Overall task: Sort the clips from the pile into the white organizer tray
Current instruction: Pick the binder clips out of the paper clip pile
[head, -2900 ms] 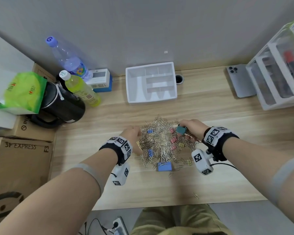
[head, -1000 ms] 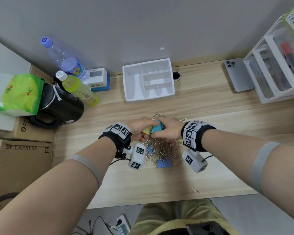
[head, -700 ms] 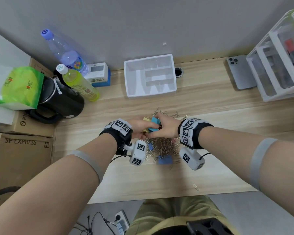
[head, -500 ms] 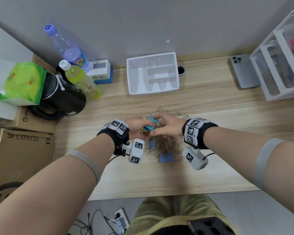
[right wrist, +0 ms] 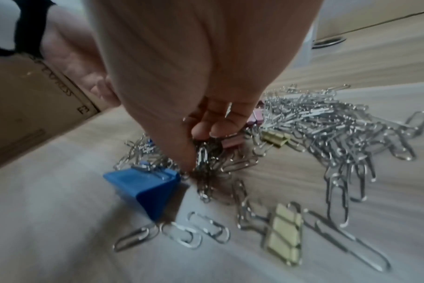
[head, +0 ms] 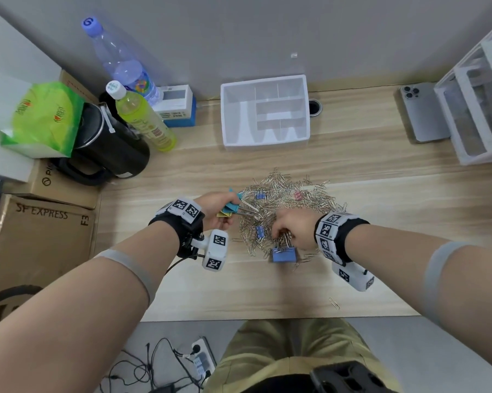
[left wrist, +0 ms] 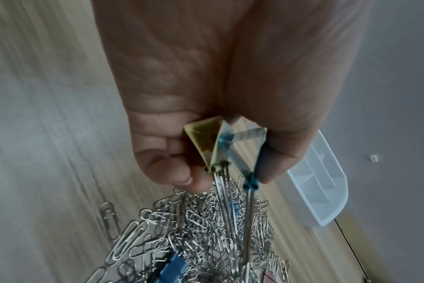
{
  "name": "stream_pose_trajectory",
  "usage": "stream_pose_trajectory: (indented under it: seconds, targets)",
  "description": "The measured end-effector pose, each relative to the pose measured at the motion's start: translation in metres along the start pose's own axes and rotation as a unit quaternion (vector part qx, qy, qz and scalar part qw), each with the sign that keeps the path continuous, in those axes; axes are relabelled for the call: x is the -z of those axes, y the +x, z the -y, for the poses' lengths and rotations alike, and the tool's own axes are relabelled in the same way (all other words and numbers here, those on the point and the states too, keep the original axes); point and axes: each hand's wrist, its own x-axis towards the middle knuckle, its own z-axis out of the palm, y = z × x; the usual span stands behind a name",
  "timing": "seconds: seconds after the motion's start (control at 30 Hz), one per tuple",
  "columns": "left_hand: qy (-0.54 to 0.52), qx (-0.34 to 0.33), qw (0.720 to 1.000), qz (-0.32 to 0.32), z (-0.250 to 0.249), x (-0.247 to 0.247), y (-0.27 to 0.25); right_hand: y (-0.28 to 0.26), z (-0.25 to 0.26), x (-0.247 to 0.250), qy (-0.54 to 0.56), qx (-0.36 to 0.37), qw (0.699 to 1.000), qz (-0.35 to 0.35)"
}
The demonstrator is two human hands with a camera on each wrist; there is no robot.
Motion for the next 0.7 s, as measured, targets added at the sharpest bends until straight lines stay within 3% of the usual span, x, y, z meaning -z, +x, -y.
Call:
stream_pose_trajectory:
  seconds: [0.37, 0.7]
  targets:
    - [0.016, 0.017, 1.000, 0.007, 0.013, 0.001, 0.004, 0.006, -0.006, 0.003, -0.007, 0.000, 0.998, -0.064]
    - [0.006, 0.013, 1.000, -0.004, 0.007, 0.001, 0.010, 0.011, -0.006, 0.005, -0.035, -0.015, 0.998, -0.044]
